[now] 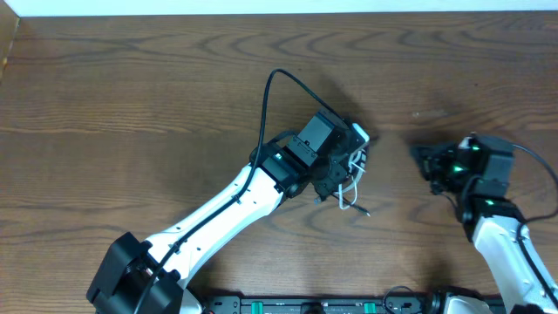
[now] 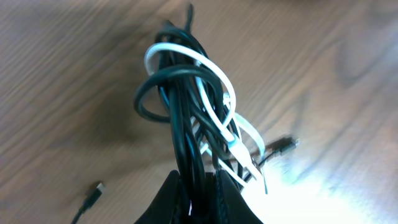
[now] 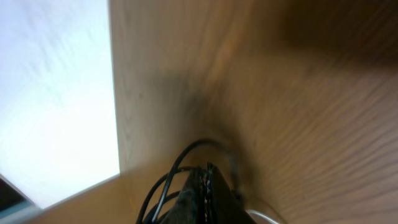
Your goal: Untangle cables
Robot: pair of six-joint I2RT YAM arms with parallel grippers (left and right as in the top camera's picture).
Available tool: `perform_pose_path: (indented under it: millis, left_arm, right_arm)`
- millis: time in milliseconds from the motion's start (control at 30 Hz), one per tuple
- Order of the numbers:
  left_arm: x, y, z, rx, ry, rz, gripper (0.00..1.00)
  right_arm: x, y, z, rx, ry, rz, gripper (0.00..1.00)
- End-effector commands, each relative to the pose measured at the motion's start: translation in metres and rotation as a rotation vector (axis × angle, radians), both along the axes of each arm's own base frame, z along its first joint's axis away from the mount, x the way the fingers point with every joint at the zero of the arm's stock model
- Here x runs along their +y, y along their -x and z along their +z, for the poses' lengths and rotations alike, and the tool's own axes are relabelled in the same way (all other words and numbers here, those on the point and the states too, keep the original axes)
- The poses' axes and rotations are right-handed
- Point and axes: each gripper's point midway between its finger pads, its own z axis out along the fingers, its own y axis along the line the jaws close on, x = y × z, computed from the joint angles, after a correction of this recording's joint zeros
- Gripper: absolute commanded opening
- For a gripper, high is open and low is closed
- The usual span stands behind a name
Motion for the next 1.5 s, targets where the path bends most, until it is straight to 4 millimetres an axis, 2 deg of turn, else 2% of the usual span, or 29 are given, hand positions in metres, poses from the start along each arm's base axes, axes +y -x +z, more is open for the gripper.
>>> perform_pose_path:
  millis: [0, 33, 167, 300, 367, 600, 700, 900, 1067, 1233, 1467]
  left_arm:
    - [0.015, -0.015, 0.001, -0.066, -0.071, 0.069, 0.07]
    - [0.014, -0.015, 0.001, -0.059, -0.062, 0.085, 0.07]
    - [0.008, -0.012, 0.003, -0.020, -0.008, 0.113, 0.07]
    - [-0.011, -0.001, 0.008, 0.033, 0.079, 0.039, 0.07]
    - [-0.017, 0.004, 0.011, 0.049, 0.110, 0.002, 0.07]
    - [-0.035, 0.021, 0.020, 0.120, 0.207, -0.087, 0.08]
    - [-0.039, 0.027, 0.022, 0.146, 0.234, -0.116, 0.08]
    - [-0.045, 0.037, 0.026, 0.186, 0.271, -0.157, 0.07]
    - [-0.044, 0.036, 0.026, 0.182, 0.268, -0.154, 0.07]
    - [-0.039, 0.026, 0.022, 0.142, 0.229, -0.111, 0.07]
    - [-0.038, 0.026, 0.022, 0.140, 0.228, -0.109, 0.07]
  right_arm:
    - [-0.014, 0.002, 0.026, -0.123, 0.032, 0.059, 0.01]
    - [-0.015, 0.003, 0.029, -0.140, 0.037, 0.072, 0.01]
    - [0.012, 0.019, 0.028, -0.116, -0.036, 0.203, 0.02]
    - [0.035, 0.034, 0.017, -0.037, -0.085, 0.267, 0.22]
    - [0.053, 0.040, 0.018, -0.029, -0.114, 0.329, 0.28]
    - [0.091, 0.049, 0.020, 0.035, -0.182, 0.382, 0.24]
    - [0.090, 0.045, 0.012, 0.068, -0.149, 0.326, 0.25]
    - [0.089, 0.036, 0.018, 0.047, -0.158, 0.285, 0.24]
    - [0.081, 0.032, 0.013, 0.050, -0.120, 0.239, 0.17]
    - [0.081, 0.032, 0.014, 0.049, -0.120, 0.244, 0.17]
    - [0.083, 0.035, 0.022, 0.033, -0.183, 0.286, 0.19]
